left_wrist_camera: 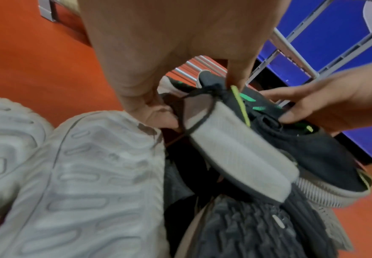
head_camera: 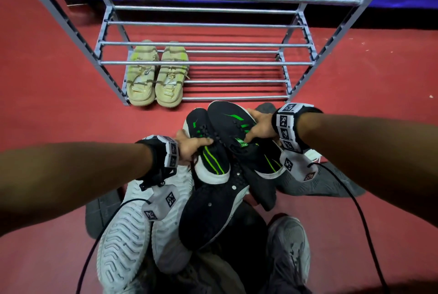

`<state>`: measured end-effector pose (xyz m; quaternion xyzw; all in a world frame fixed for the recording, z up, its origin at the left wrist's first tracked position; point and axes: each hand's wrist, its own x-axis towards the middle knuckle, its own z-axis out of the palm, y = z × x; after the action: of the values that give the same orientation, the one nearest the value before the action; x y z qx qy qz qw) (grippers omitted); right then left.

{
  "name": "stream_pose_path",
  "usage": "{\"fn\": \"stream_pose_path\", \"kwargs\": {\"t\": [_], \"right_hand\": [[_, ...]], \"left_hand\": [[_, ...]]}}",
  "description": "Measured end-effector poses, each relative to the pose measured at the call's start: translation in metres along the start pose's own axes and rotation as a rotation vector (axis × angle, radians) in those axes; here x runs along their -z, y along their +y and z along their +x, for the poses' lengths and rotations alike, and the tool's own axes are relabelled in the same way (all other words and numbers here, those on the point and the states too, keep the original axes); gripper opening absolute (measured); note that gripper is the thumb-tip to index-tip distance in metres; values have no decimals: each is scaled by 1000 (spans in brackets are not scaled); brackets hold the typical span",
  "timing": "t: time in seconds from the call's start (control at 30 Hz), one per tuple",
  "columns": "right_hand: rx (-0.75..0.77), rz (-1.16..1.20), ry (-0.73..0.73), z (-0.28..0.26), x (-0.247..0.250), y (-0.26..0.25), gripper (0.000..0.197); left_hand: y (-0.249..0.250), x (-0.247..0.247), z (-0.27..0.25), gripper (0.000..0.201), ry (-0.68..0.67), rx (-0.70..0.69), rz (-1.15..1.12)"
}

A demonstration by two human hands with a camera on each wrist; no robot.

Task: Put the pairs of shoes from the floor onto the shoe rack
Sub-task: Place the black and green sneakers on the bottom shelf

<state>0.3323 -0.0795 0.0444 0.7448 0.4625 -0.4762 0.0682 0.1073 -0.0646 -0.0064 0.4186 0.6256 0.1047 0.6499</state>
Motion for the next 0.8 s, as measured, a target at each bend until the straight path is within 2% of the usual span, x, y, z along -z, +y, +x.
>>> {"fn": "stream_pose_path", "kwargs": {"t": [0.03, 0.1, 0.2, 0.27, 0.33, 0.43, 0.5, 0.6, 0.7, 0.8], "right_hand": [[17, 18, -34, -4, 1, 1, 108], [80, 54, -96, -11, 4, 1, 108], [145, 37, -112, -20, 6, -1, 105], [112, -76, -17, -22, 4, -3, 105], [122, -131, 86, -20, 5, -2, 100], [144, 15, 123, -15, 8, 4, 90], [156, 183, 191, -9, 12, 7, 84], [134, 333, 324, -2, 14, 9, 71], [107, 398, 451, 7, 15, 7, 60], [110, 518, 526, 19, 16, -5, 64]], "left_hand": [[2, -1, -2, 93, -20, 2, 25], [3, -6, -11, 100, -39, -1, 99], [-3, -13, -25, 94, -69, 68, 165], [-7, -15, -28, 85, -55, 28, 172], [-7, -15, -26, 80, -36, -89, 160], [-2, -13, -27, 78, 51, -245, 125], [0, -7, -21, 85, 79, -321, 62], [10, 3, -12, 109, 65, -404, 78], [28, 8, 2, 116, 63, -418, 102], [45, 7, 19, 114, 106, -382, 123]]}}
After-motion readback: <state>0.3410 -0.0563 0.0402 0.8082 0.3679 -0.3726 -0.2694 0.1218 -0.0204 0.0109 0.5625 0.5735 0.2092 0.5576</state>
